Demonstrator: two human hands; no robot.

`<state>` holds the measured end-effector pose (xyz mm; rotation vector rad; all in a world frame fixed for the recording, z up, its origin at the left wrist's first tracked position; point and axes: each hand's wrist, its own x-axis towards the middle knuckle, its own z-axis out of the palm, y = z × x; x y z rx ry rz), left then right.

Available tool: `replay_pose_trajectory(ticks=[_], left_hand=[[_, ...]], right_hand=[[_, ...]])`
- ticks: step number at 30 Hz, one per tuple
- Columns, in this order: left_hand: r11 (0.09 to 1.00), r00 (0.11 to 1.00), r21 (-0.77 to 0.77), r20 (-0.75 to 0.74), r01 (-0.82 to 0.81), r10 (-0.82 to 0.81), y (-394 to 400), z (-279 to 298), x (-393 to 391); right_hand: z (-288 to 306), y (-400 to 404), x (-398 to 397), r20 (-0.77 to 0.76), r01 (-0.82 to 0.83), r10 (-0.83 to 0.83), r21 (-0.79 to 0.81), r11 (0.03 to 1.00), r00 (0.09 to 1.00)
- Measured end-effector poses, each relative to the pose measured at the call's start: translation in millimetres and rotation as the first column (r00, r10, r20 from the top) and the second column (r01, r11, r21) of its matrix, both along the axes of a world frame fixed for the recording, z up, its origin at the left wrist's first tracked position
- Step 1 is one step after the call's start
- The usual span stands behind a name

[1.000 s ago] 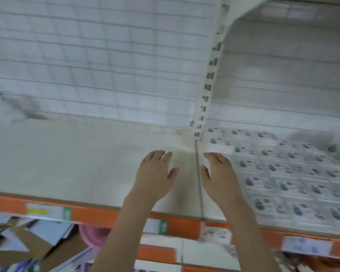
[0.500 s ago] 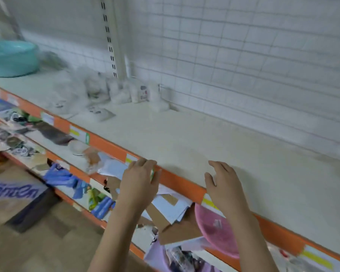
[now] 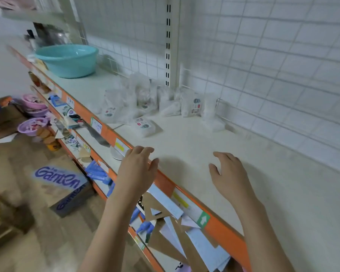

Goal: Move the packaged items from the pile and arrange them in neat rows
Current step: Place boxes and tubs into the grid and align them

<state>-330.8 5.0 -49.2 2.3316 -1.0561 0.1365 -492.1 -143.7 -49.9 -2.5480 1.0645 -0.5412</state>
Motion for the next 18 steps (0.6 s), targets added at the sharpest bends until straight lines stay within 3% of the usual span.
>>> replay_pose_trajectory(ticks=[7,11,18], left_hand=[[0.998,0.998,0.057,-0.048,-0.029,0.032,-25.6,-2.4,64.2],[0.996,0.998,0.077,-0.048,0.045,-0.041,-53.7,1.3,105.8],[0.935,0.986,0.312,-0.031,0.167,-0.166,-86.8,-5.3,150.8]], right_hand=[[-7.3,-6.1,40.0,-0.068,-0.016,0.017,0.015,1.000,0.998],[-9.0,-11.8,50.1,-0.088,0.075,-0.075,0.002,0.997,0.993],[-8.3,-16.2,88.9,-0.068,0.252,-0.251,0.011,0.968,0.966]])
